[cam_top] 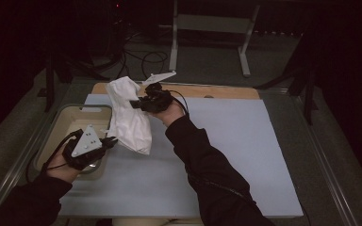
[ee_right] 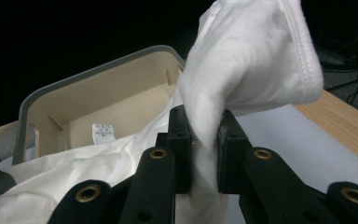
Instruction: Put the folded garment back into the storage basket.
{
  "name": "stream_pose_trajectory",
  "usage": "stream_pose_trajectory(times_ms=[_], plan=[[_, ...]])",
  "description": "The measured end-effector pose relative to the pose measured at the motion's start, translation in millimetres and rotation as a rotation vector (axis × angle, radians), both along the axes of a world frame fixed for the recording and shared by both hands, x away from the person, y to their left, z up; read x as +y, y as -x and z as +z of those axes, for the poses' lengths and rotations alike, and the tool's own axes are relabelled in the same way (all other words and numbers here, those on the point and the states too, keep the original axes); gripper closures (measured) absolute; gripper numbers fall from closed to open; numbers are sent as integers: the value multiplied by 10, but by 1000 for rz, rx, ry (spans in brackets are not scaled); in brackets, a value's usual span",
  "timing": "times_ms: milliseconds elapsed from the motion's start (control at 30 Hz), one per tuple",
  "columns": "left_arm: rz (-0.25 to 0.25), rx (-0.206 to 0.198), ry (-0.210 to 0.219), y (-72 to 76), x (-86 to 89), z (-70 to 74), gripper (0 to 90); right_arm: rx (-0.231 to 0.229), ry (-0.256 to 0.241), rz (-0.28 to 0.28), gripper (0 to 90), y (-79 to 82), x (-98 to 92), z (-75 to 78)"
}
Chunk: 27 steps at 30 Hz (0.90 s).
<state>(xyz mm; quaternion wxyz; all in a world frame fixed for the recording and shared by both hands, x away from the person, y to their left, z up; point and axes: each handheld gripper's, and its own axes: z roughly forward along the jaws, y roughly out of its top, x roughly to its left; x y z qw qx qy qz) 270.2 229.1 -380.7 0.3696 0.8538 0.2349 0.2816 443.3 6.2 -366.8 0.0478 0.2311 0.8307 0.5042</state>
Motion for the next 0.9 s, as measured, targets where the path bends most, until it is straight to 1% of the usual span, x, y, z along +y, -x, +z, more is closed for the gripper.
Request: stream_pose_trajectory(times_ms=[33,133,167,333,433,500,533,633,667,700,767,867,900], plan=[[0,0,0,0,0,0,876,-3,-3,4,795,-6,26,3],[20,-1,4,17,89,13,875,-7,-1,13,795,-7,112,22],[20,-1,4,17,89,13,876,-9,-3,12,795,-6,139,32],[48,-7,0,58,233,36,875,-14,-4,29,795,-1,295,73],[62,-6,0,82,305,39,875,-17,-2,35,795,4,369,74],[63,-4,-2,87,324,42,875,-9,-2,38,795,9,427,73],[73,-4,0,103,368,42,875,-14,0,44,795,7,460,72],[82,-3,3,120,418,40,875,-10,-4,50,795,7,539,70],[87,-1,1,133,461,38,876,-8,-3,53,795,9,568,70],[87,-1,1,133,461,38,876,-9,-2,55,795,11,596,70],[101,3,2,150,529,31,876,-3,-9,60,795,11,649,63],[108,5,0,162,570,29,875,-3,-6,67,795,10,723,54],[120,5,0,178,617,29,875,-1,-8,69,795,10,757,50]])
